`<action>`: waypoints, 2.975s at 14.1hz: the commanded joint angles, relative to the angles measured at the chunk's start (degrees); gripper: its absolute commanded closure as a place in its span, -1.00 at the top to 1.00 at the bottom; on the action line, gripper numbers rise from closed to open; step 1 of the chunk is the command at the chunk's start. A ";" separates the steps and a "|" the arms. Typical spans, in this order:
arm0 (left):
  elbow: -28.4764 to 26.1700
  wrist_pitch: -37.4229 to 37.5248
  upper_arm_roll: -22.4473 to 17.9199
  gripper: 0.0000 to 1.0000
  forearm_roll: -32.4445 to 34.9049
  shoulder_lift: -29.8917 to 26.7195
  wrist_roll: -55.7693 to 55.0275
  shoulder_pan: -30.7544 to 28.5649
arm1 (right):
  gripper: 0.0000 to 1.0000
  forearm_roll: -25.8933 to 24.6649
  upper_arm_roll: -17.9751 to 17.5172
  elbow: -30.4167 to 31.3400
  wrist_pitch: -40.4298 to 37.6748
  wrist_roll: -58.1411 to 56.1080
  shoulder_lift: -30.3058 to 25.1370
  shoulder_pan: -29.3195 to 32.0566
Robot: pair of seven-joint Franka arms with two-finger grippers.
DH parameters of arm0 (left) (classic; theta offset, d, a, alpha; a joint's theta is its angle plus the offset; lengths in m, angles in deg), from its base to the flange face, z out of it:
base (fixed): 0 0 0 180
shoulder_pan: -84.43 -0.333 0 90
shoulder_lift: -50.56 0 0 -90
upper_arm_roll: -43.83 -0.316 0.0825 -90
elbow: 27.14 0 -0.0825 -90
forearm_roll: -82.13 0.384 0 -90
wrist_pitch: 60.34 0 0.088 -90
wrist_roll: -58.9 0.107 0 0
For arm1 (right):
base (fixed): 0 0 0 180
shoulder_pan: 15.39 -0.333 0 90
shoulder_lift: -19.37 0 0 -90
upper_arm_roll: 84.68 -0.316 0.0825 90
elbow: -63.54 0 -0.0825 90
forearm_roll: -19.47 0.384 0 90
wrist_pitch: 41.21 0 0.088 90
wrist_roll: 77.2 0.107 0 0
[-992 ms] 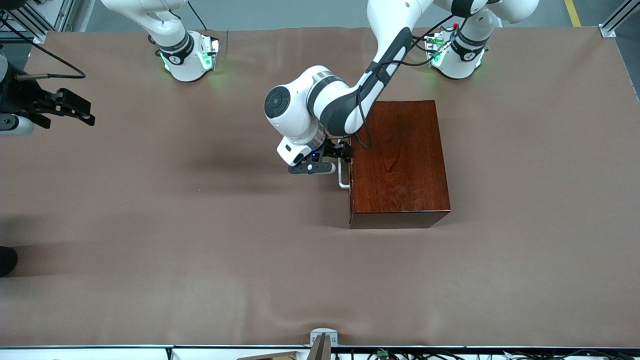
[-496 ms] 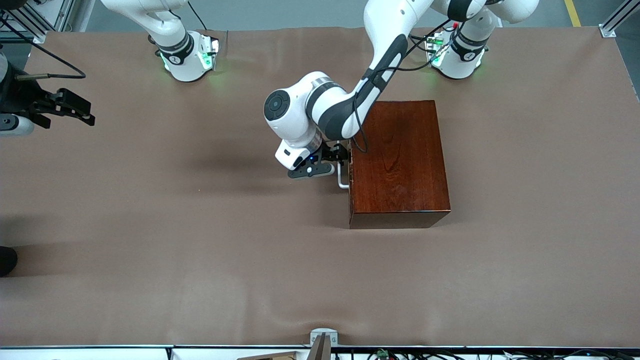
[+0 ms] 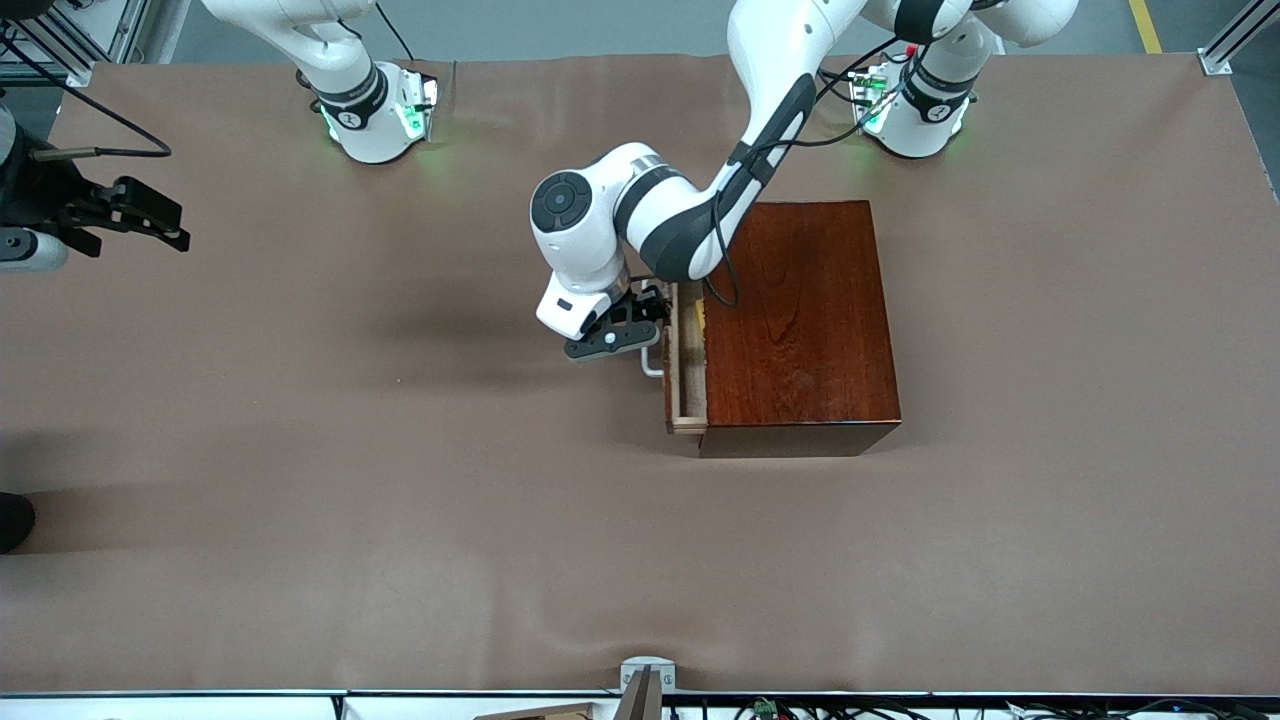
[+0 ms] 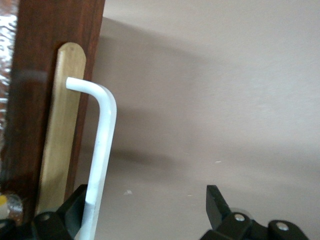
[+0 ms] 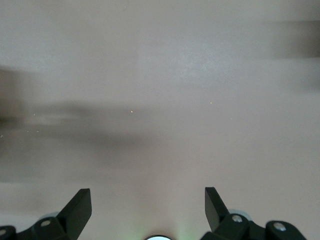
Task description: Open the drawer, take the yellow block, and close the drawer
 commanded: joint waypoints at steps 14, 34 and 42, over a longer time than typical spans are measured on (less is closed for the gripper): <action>1.00 -11.78 2.52 1.00 -5.52 -0.42 -10.82 -0.09 | 1.00 -0.30 -0.69 0.13 -0.10 0.06 0.15 1.99; -1.02 25.24 -0.91 1.00 0.37 -27.84 25.18 -24.42 | 1.00 6.28 -1.39 0.05 0.25 24.27 0.33 -4.85; -14.54 26.66 -0.56 1.00 0.02 -39.70 52.44 -40.07 | 1.00 6.55 -1.30 -0.13 1.12 54.11 5.07 -16.45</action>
